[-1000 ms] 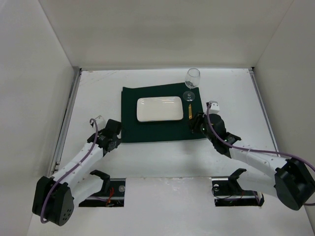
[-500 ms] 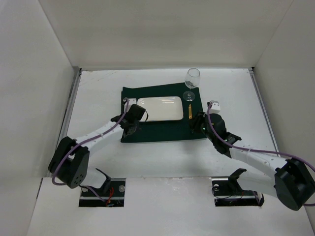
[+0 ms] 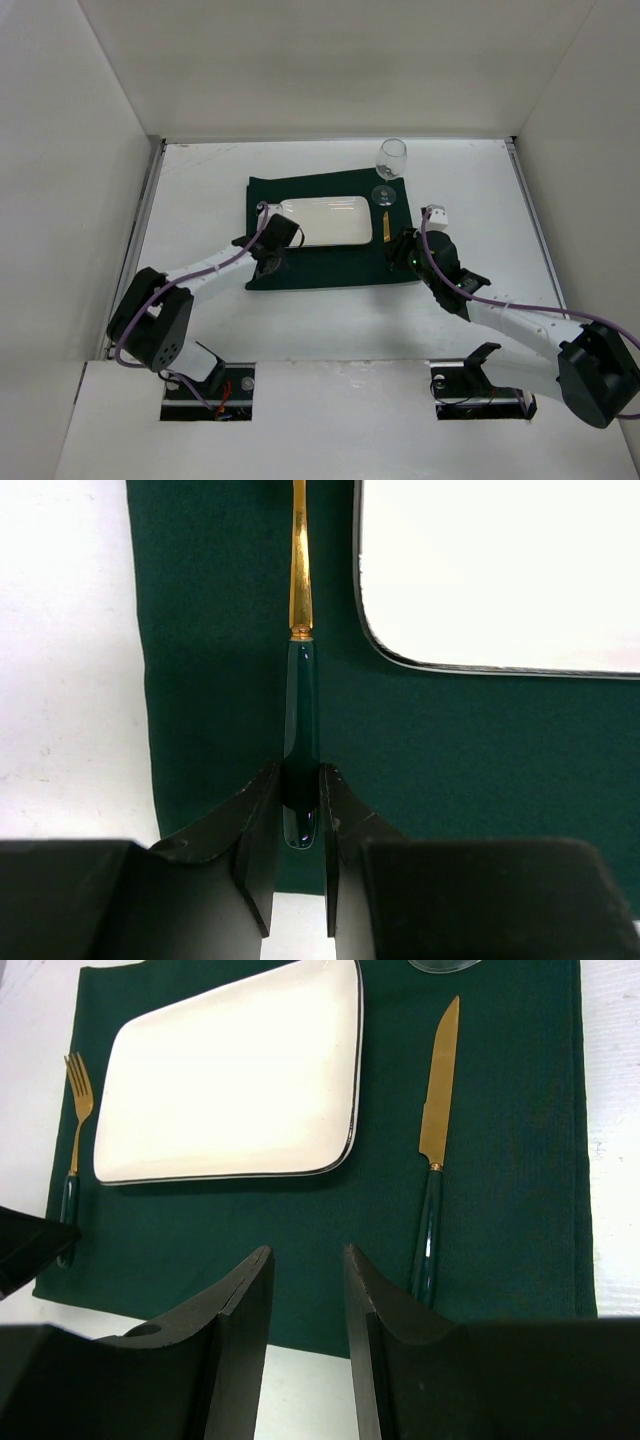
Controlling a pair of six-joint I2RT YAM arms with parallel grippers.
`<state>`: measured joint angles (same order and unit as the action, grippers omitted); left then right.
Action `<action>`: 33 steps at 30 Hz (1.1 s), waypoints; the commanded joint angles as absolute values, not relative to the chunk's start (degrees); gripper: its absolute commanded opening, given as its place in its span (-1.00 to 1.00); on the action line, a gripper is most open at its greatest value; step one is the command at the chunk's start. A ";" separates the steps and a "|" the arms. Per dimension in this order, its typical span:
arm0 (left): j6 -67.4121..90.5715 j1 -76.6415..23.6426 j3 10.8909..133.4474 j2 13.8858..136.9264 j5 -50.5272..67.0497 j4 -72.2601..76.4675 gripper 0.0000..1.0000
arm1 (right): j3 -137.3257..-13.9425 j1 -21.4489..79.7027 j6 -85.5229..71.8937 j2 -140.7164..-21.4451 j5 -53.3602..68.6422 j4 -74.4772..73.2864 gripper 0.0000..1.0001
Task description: Set the dinner table for one person
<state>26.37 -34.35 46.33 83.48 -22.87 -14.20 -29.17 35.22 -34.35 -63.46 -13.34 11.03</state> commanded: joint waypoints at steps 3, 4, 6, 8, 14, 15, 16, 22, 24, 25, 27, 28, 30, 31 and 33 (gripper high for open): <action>25.84 -33.62 45.53 84.90 -24.70 -14.33 -0.83 | -29.44 34.85 -34.45 -62.58 -14.50 14.06 -0.20; 25.84 -33.62 45.53 84.99 -24.78 -14.15 -0.83 | -29.44 34.85 -34.45 -62.58 -14.50 14.06 -0.20; 25.84 -33.62 45.44 85.17 -24.70 -13.97 -0.83 | -29.44 34.85 -34.45 -62.67 -14.50 13.98 -0.20; 25.84 -33.53 45.35 85.43 -24.79 -13.80 -0.83 | -29.53 34.85 -34.45 -62.75 -14.50 13.89 -0.20; 25.84 -33.18 44.91 86.48 -24.79 -13.45 -0.81 | -29.44 34.85 -34.45 -62.49 -14.50 13.89 -0.20; 25.84 -33.18 44.91 86.48 -24.79 -13.45 -0.80 | -29.44 34.85 -34.45 -62.58 -14.50 13.89 -0.20; 25.84 -33.18 44.91 86.57 -24.79 -13.45 -0.79 | -29.44 34.85 -34.45 -62.58 -14.50 13.89 -0.20; 26.37 -32.83 44.39 86.57 -25.40 -13.45 -0.62 | -29.36 34.76 -34.37 -62.14 -14.50 13.71 -0.20; 26.37 -32.83 44.30 86.40 -25.40 -13.45 -0.54 | -29.27 34.23 -34.37 -61.70 -14.59 13.62 -0.20; 26.45 -32.83 44.30 86.22 -25.49 -13.45 -0.51 | -29.18 34.14 -34.37 -61.53 -14.59 13.62 -0.19; 26.80 -32.83 44.21 85.00 -25.84 -13.71 -0.43 | -29.09 33.97 -34.45 -61.35 -14.59 13.62 -0.17; 26.89 -32.83 44.21 84.38 -25.84 -13.80 -0.41 | -29.09 33.97 -34.45 -61.35 -14.76 13.62 -0.15; 27.16 -32.91 43.86 82.19 -25.93 -13.80 -0.36 | -29.00 33.97 -34.37 -61.26 -15.20 13.54 -0.12; 27.25 -33.00 43.68 81.31 -25.93 -13.71 -0.34 | -28.92 33.97 -34.37 -61.00 -15.38 13.54 -0.10; 27.33 -33.09 43.33 78.85 -25.93 -13.71 -0.31 | -28.65 33.88 -34.37 -60.04 -15.82 13.36 -0.06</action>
<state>26.94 -33.28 43.83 83.96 -24.93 -13.13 -29.06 34.39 -34.35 -62.08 -14.20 10.96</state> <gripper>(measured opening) 0.340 0.462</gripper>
